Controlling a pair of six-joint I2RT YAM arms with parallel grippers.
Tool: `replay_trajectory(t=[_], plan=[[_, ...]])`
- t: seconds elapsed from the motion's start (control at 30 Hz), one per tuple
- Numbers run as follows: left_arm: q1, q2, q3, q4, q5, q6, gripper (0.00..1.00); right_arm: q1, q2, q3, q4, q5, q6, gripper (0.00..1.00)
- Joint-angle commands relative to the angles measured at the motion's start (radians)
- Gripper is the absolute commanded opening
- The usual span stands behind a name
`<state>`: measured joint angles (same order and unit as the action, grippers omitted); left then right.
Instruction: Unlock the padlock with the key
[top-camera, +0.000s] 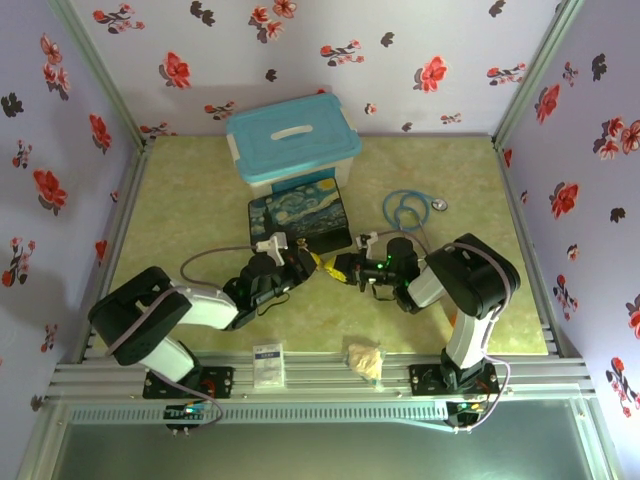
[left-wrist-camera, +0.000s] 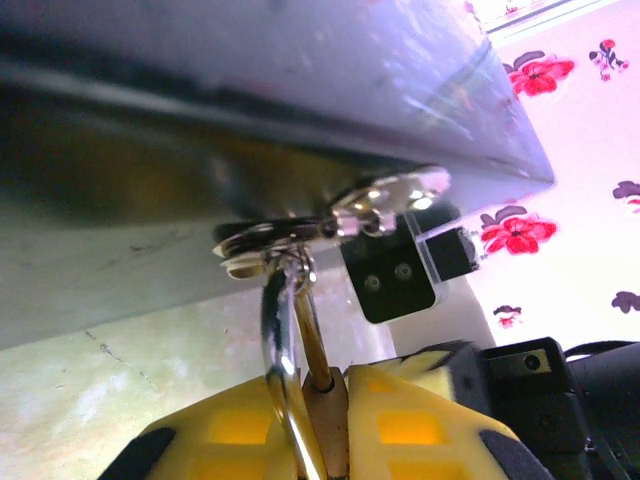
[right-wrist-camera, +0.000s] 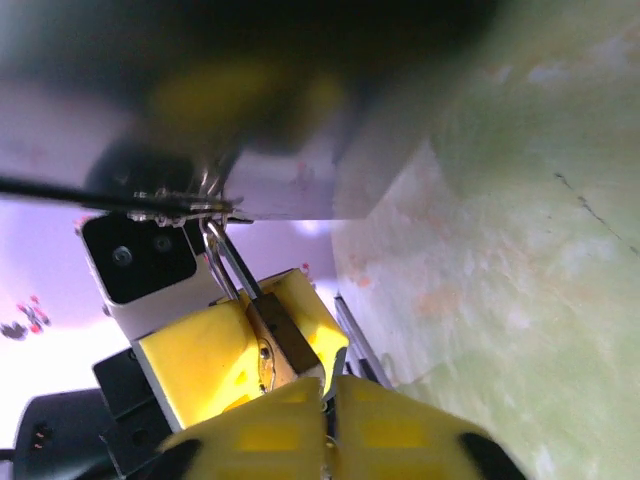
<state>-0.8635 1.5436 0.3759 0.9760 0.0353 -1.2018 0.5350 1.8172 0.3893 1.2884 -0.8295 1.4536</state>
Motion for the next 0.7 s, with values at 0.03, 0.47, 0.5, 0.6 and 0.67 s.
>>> replay_trajectory(t=[0.03,0.47,0.5,0.6,0.67], plan=[[-0.04,0.038,-0.005,0.111,0.178,-0.019,0.0,-0.009,-0.028,0.019,0.097,0.097,0.004,0.0],[-0.058,0.065,0.01,0.148,0.163,-0.083,0.0,0.06,-0.028,0.008,0.097,0.206,-0.068,0.02],[-0.06,0.06,0.013,0.145,0.156,-0.09,0.0,0.07,-0.027,-0.002,0.097,0.24,-0.089,0.03],[-0.06,0.043,0.021,0.117,0.148,-0.094,0.0,0.1,-0.02,-0.025,0.097,0.323,-0.175,0.0],[-0.06,0.032,0.022,0.109,0.146,-0.096,0.0,0.109,-0.021,-0.038,0.097,0.366,-0.216,0.0]])
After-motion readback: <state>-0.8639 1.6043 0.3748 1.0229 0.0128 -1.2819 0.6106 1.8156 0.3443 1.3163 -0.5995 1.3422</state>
